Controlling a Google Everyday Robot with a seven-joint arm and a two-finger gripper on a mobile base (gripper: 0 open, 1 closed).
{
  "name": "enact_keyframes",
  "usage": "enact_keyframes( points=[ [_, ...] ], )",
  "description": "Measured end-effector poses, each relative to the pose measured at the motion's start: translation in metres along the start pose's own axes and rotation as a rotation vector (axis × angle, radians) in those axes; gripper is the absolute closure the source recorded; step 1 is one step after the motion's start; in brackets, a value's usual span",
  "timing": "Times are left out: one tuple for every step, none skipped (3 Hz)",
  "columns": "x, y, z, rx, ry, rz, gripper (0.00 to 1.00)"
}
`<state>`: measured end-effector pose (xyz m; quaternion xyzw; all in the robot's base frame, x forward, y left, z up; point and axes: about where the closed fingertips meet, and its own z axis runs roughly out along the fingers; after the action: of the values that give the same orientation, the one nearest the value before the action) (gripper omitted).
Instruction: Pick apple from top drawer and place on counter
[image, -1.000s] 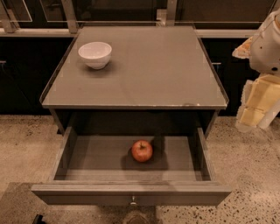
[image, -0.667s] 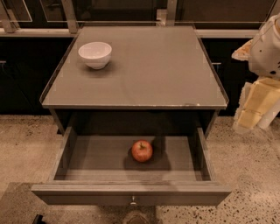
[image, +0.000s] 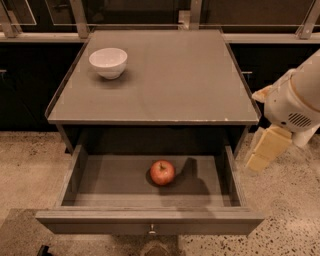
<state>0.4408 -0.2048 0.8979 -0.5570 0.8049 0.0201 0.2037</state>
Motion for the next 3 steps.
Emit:
enact_keyframes(
  points=[
    [-0.001, 0.000, -0.001, 0.009, 0.000, -0.003, 0.00],
    [-0.001, 0.000, -0.001, 0.009, 0.000, -0.002, 0.00],
    [0.014, 0.006, 0.026, -0.001, -0.055, 0.069, 0.00]
  ],
)
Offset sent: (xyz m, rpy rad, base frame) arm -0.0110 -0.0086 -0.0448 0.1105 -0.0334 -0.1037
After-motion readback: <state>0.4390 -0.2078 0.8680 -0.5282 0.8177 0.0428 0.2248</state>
